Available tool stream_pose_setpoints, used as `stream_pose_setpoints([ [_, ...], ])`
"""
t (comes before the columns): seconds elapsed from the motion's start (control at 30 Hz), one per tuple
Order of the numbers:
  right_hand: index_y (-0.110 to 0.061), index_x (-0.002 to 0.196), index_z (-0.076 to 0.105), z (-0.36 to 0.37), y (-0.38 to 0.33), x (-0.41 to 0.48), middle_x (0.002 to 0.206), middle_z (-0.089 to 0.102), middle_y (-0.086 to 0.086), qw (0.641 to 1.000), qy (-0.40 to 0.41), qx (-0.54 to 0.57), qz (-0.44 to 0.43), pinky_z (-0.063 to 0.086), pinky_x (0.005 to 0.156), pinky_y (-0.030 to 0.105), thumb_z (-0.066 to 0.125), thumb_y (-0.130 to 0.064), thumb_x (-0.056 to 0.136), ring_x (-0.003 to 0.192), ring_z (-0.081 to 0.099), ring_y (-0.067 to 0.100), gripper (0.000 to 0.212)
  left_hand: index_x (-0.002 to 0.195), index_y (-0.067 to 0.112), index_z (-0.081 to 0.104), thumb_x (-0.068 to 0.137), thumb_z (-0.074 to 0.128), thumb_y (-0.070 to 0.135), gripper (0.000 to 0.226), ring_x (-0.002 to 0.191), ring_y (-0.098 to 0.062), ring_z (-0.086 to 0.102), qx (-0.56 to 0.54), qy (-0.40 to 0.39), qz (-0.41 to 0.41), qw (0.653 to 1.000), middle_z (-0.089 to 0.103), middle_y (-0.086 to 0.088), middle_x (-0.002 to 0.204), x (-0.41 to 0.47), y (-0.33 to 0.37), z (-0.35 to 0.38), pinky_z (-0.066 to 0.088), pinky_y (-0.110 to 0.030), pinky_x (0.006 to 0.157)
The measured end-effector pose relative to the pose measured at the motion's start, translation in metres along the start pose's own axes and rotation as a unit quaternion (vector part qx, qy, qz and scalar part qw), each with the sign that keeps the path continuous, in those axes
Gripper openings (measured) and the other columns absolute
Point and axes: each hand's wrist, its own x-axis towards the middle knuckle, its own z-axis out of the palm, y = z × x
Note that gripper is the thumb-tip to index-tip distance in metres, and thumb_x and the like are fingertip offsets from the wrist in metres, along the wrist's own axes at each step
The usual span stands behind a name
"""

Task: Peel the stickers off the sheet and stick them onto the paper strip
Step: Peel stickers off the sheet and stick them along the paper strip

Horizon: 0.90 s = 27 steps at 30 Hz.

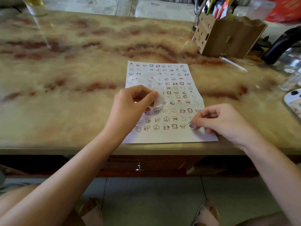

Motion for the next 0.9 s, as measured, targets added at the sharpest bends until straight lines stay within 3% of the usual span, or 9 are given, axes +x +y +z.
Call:
stream_pose_setpoints([
  [0.17, -0.013, 0.071, 0.074, 0.002, 0.003, 0.001, 0.069, 0.073, 0.006, 1.000, 0.008, -0.012, -0.003, 0.041, 0.063, 0.033, 0.077, -0.018, 0.073, 0.051, 0.051, 0.015, 0.007, 0.082, 0.013, 0.072, 0.089, 0.065, 0.019, 0.013, 0.073, -0.021, 0.070, 0.002, 0.000, 0.001, 1.000, 0.073, 0.000, 0.075, 0.000, 0.000, 0.000, 0.057, -0.035, 0.080],
  [0.3, -0.012, 0.071, 0.074, 0.005, 0.004, 0.002, 0.071, 0.072, 0.008, 1.000, 0.016, -0.023, -0.012, 0.043, 0.058, 0.028, 0.077, -0.016, 0.073, 0.049, 0.052, 0.011, 0.005, 0.083, 0.012, 0.073, 0.090, 0.065, 0.020, 0.013, 0.074, -0.024, 0.069, 0.005, 0.000, 0.002, 1.000, 0.073, -0.001, 0.076, 0.000, -0.001, -0.001, 0.056, -0.037, 0.080],
  [0.43, -0.016, 0.068, 0.072, 0.008, 0.009, 0.005, 0.064, 0.068, 0.001, 0.998, 0.030, -0.053, -0.023, 0.042, 0.060, 0.030, 0.079, -0.021, 0.072, 0.056, 0.053, 0.010, 0.010, 0.082, 0.012, 0.073, 0.089, 0.065, 0.019, 0.012, 0.073, -0.023, 0.069, 0.005, 0.000, 0.003, 1.000, 0.073, 0.000, 0.074, 0.000, -0.001, 0.000, 0.057, -0.036, 0.079],
  [0.63, -0.015, 0.076, 0.068, 0.000, 0.012, 0.007, 0.047, 0.048, -0.005, 0.999, 0.001, -0.042, -0.033, 0.031, 0.063, 0.032, 0.081, -0.025, 0.071, 0.053, 0.039, 0.015, 0.017, 0.082, 0.013, 0.073, 0.089, 0.065, 0.019, 0.013, 0.073, -0.023, 0.070, 0.006, -0.002, 0.002, 1.000, 0.073, -0.001, 0.075, 0.000, -0.001, -0.001, 0.057, -0.036, 0.080],
  [0.9, -0.012, 0.085, 0.062, -0.006, 0.011, 0.009, 0.044, 0.051, -0.007, 0.997, -0.036, -0.057, -0.028, 0.034, 0.054, 0.024, 0.074, -0.014, 0.081, 0.045, 0.045, 0.006, 0.013, 0.082, 0.012, 0.073, 0.089, 0.065, 0.020, 0.013, 0.074, -0.025, 0.070, 0.012, -0.001, 0.001, 1.000, 0.073, -0.002, 0.075, 0.000, -0.002, 0.000, 0.056, -0.038, 0.081],
])
